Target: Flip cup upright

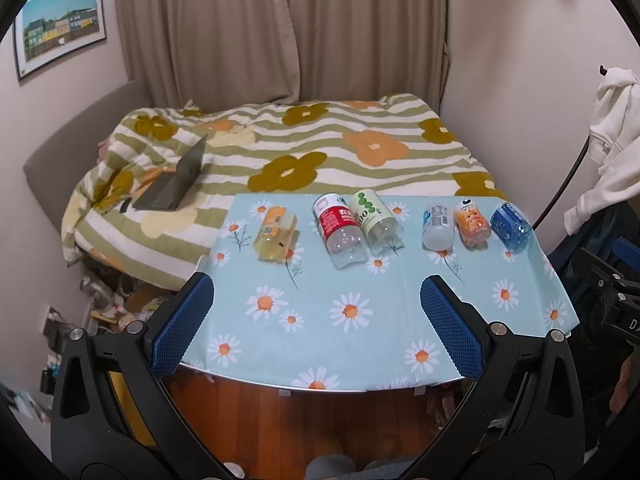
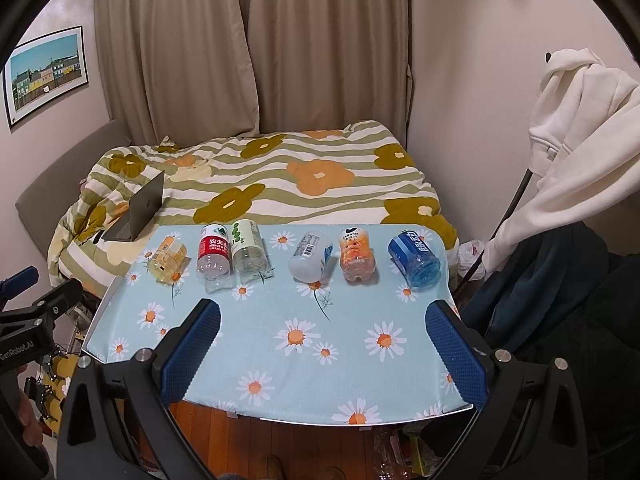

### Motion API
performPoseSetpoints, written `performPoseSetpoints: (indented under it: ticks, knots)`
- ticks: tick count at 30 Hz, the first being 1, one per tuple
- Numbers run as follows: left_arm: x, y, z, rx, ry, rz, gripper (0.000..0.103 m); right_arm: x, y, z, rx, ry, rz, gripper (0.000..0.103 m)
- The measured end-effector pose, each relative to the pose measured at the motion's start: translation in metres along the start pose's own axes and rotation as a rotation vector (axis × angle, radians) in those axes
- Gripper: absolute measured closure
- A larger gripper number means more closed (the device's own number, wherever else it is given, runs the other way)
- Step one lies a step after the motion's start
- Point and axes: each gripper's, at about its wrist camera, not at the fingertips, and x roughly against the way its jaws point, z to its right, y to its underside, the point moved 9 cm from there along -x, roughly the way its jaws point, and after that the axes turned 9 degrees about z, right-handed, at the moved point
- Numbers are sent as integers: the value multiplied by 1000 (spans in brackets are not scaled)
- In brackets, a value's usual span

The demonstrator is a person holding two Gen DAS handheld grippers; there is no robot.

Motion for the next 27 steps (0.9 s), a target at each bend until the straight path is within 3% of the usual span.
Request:
performPoseSetpoints:
  ticks: [27]
  knots:
    - [0,2,-3,-2,-1,2,0,3,-3,0,0,2,3,0]
